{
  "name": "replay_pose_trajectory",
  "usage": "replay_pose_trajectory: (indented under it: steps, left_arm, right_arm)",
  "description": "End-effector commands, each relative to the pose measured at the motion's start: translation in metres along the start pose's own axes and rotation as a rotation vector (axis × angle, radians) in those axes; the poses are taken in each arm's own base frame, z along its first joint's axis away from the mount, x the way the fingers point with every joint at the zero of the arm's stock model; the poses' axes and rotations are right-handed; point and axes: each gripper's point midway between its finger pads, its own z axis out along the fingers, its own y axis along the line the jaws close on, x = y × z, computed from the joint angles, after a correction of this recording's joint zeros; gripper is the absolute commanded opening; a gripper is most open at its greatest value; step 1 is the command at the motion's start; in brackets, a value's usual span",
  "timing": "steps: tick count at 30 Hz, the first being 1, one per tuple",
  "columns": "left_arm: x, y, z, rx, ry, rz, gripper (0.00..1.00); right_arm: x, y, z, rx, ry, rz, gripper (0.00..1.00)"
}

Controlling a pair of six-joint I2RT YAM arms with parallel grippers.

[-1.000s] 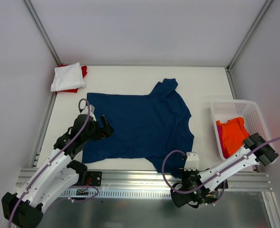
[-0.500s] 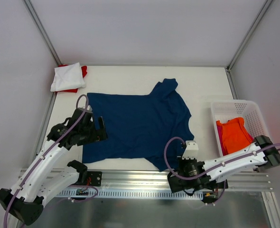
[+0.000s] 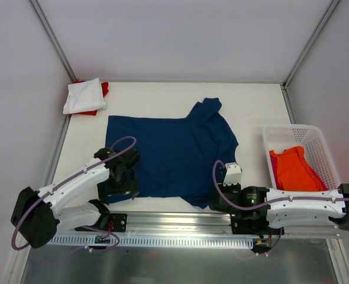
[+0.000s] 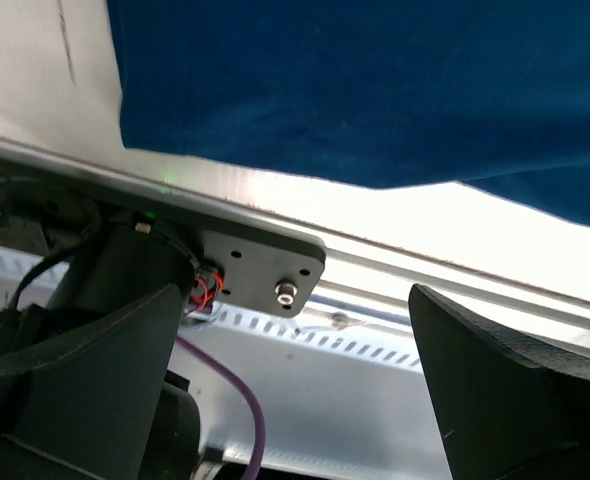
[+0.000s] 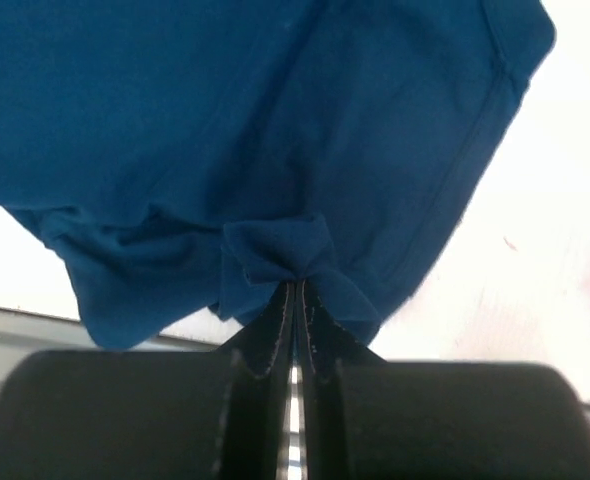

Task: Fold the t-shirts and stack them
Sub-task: Flatten the tshirt out

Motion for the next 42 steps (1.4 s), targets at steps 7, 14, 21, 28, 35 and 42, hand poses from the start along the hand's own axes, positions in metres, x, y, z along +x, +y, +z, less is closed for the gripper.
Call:
replay_pose_trajectory:
  steps: [7,14,21,28,35,42]
  left_arm:
    - [0.014,-0.029,0.034,0.070,-0.162,-0.405,0.99]
    - [0.010,-0.004,0.068,-0.020,-0.352,-0.545,0.99]
    - [-0.012,-0.013,0.058,-0.061,-0.499,-0.662,0.99]
    - [-0.026,-0.005,0.052,-0.166,-0.625,-0.671,0.99]
    - [-0.031,0.006,0.049,-0.114,-0.644,-0.674,0.99]
    - [-0.035,-0.021,0.015,-0.104,-0.728,-0.526,0.99]
  right_arm:
    - [-0.005,0.022,0.023,-0.141,0.033,-0.110,0.00]
    - [0.000,0.022,0.029,-0.199,0.068,-0.133,0.00]
    - [0.006,0.031,0.027,-0.248,0.108,-0.168,0.00]
    - [0.011,0.037,0.024,-0.286,0.150,-0.190,0.00]
    - [0.012,0.034,0.029,-0.235,0.171,-0.211,0.00]
    - [0.012,0.031,0.031,-0.182,0.195,-0.208,0.00]
